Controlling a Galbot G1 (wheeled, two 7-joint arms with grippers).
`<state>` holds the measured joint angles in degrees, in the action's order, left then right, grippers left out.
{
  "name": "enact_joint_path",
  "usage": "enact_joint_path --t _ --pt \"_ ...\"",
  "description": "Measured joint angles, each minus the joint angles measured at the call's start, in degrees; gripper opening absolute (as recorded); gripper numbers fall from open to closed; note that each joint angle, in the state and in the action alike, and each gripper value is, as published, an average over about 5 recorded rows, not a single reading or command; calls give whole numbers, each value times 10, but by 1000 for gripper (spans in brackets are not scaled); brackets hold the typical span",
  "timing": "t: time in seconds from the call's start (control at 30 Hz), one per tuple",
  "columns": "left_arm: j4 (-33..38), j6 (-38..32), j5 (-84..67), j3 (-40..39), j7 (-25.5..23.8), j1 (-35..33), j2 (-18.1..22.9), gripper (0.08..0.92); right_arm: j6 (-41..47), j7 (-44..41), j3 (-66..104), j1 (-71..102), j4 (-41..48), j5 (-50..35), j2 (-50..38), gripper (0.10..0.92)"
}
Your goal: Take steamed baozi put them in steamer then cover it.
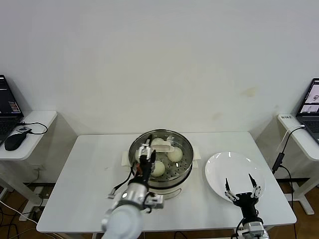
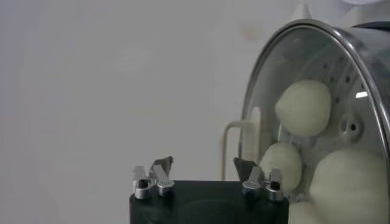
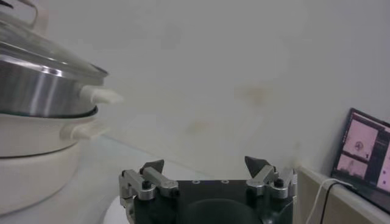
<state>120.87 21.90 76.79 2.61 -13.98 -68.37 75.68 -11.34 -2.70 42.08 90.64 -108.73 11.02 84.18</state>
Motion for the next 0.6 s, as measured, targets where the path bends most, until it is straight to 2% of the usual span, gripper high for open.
enact_joint_path --t 0.23,0.43,0.6 --pt "72 -47 -192 85 79 -107 -40 823 -1 -2 -10 6 0 -11 -6 823" --pt "73 -136 -420 179 170 -185 -51 823 0 -8 -16 17 -6 -25 -18 822" --pt "63 -182 -596 233 215 -252 -56 823 -3 -13 -23 30 -12 -45 -33 823"
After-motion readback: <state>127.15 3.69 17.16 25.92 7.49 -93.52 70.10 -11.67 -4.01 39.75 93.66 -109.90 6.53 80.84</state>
